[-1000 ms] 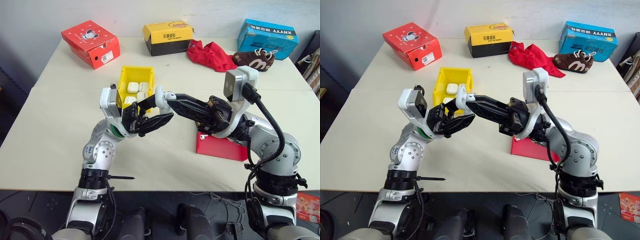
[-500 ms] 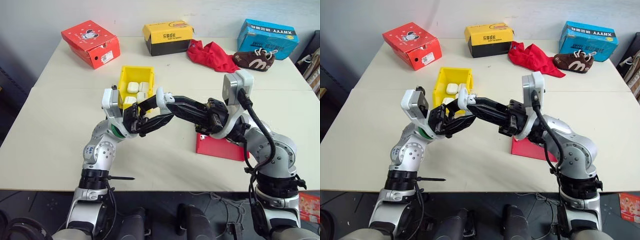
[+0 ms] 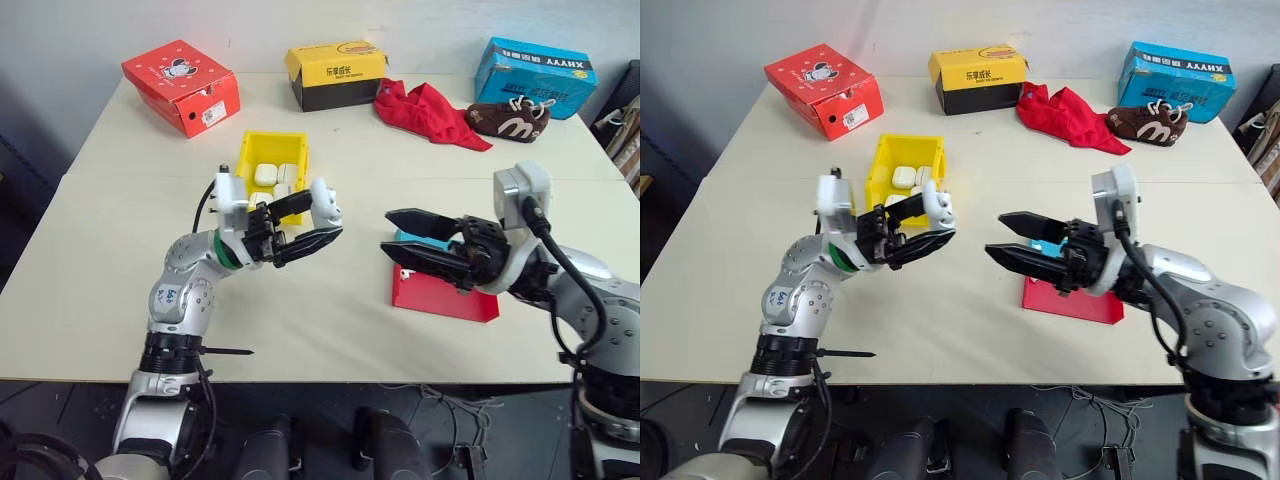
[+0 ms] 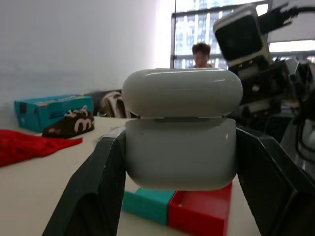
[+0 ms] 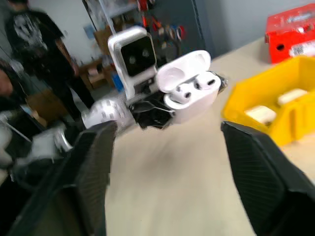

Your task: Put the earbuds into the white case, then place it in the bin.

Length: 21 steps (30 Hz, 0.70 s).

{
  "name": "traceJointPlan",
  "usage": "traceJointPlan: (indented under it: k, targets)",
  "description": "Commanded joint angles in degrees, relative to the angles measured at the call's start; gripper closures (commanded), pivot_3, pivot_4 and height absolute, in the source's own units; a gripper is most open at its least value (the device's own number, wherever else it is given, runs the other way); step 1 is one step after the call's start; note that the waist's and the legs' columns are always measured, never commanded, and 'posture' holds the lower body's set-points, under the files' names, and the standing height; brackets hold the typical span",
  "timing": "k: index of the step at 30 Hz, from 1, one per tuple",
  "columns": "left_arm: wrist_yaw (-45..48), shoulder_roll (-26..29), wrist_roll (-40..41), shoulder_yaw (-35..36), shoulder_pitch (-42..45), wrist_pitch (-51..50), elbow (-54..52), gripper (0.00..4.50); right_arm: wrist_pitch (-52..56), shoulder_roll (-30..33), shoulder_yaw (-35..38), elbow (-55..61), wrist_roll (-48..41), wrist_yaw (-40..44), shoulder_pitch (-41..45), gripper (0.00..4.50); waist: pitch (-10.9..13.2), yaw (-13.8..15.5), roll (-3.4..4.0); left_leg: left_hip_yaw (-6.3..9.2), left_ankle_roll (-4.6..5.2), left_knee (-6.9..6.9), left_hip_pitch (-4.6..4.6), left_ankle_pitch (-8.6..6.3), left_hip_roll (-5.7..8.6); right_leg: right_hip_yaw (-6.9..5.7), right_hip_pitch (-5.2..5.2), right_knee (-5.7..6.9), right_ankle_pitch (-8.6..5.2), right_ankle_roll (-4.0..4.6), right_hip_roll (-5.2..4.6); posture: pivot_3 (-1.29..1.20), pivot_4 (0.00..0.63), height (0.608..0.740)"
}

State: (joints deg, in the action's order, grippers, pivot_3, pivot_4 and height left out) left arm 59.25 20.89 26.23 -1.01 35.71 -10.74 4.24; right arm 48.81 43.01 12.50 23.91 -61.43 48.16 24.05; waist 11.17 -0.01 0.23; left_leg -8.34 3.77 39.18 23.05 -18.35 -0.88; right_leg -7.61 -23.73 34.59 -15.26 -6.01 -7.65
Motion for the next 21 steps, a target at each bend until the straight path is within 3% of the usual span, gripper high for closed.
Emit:
traceJointPlan:
  k: [1, 7, 14, 21]
  targets:
    - [-0.11, 2.61, -6.72, -4.58, 1.86, 1.77, -2.53, 1.69, -3.20, 2.58, -1.84, 3.60, 4.14, 3.00, 2.44, 2.43, 0.00, -0.04, 0.00, 0.00, 0.01, -0.01, 0.00, -0.01, 0.00, 0.01, 0.00, 0.00, 0.00, 0.00, -0.01, 0.00, 0.150, 0.740]
    - [1.30, 3.62, -11.46, -9.67, 1.27, 4.55, -4.29, 1.69, -4.66, -1.07, -10.78, 4.25, 12.78, -2.05, 8.67, 4.48, 0.00, -0.12, 0.00, -0.03, -0.11, -0.03, 0.00, -0.02, -0.11, 0.03, -0.06, -0.05, 0.00, 0.00, -0.14, 0.00, 0.150, 0.740]
    - [-0.12, 2.95, -12.21, -9.97, 1.29, 5.16, -4.95, 1.69, -7.07, -2.71, -19.55, 3.75, 24.07, -3.51, 10.85, 4.48, 0.00, 0.04, 0.00, -0.03, -0.08, -0.03, 0.05, 0.01, -0.05, 0.01, -0.08, -0.03, 0.00, -0.01, -0.11, 0.00, 0.150, 0.740]
    - [-0.77, 2.45, -10.41, -8.38, 0.43, 3.56, -6.50, 1.69, -9.28, 1.57, -17.54, 2.82, 27.20, 1.34, 6.11, 4.48, 0.00, 0.06, 0.00, -0.04, -0.01, -0.03, 0.07, 0.01, 0.00, -0.04, -0.07, -0.04, 0.02, -0.03, -0.03, 0.00, 0.150, 0.740]
